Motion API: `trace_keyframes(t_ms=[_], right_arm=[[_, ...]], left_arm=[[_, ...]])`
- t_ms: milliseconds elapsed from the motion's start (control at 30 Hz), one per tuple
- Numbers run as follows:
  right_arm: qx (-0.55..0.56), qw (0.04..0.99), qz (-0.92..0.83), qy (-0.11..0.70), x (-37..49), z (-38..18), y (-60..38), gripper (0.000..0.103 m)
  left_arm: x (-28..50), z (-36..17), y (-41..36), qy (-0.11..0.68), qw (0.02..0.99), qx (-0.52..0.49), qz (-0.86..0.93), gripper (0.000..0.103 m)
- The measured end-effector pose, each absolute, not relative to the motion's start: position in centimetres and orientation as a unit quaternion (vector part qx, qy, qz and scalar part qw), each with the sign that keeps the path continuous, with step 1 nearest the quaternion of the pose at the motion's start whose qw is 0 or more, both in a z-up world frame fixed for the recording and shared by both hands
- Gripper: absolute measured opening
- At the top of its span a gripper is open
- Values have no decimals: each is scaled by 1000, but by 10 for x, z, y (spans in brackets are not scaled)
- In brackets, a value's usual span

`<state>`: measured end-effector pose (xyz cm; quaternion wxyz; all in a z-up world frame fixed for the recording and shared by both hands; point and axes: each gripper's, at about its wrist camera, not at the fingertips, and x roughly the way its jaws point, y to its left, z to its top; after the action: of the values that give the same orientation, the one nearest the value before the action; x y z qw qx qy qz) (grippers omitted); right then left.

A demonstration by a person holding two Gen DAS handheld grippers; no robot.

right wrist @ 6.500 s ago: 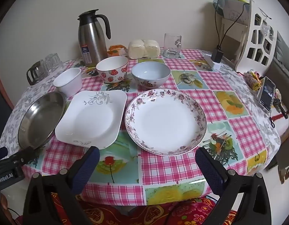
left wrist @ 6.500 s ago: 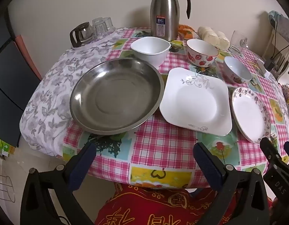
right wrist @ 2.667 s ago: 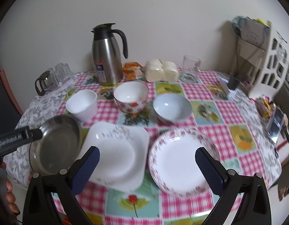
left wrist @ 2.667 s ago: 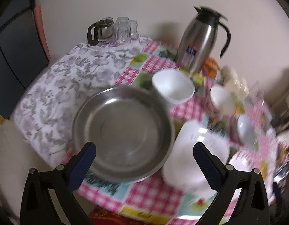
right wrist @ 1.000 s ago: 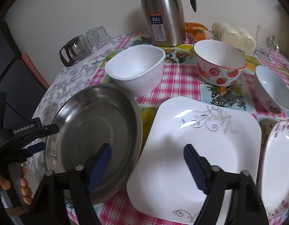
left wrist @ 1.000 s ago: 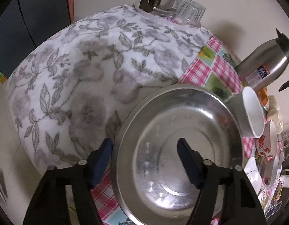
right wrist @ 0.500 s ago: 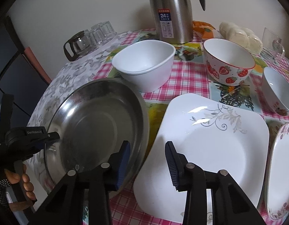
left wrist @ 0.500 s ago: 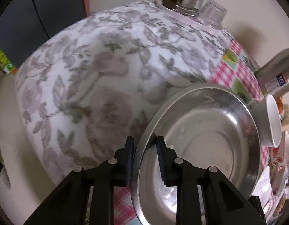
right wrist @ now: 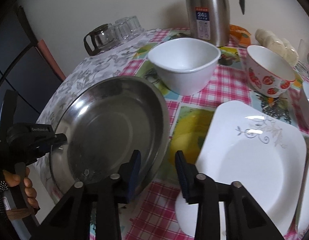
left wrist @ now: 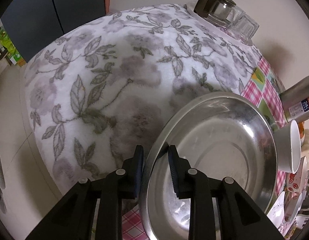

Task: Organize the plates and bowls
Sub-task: 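Close both grippers on the steel basin rim, then lift the steel basin with both grippers and carry it toward the white bowls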

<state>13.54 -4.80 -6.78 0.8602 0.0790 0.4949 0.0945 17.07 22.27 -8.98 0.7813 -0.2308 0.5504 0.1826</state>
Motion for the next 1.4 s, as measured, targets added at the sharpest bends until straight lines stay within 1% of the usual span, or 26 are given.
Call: trace_keyframes(t_ms=[67,167,200,233,367,900,1400], right_arm=[[77,859,96,498,137,-71,-46,31],[83,856,95,502,139,-78,-44,30],[85,854,94,504,140,-81,-44,27],[85,855,93,504,140,-83,-43,24],[79,854,98,504,142,-85,-38,20],[58,871,99,478,137,-64,-35,20],[62,888,112,442,124,-27,-40,21]], left_arm=[[175,-93,224,552,779,-237,179,29],[173,-95,225,553,778,-241,173,31],[172,-95,225,553,779,-240,172,31],[172,-95,225,552,780,-239,171,31],[173,-94,223,548,787,-230,167,30],[173,-82,221,538,799,-222,153,27],[157,-30,212,486,835,-217,141,27]])
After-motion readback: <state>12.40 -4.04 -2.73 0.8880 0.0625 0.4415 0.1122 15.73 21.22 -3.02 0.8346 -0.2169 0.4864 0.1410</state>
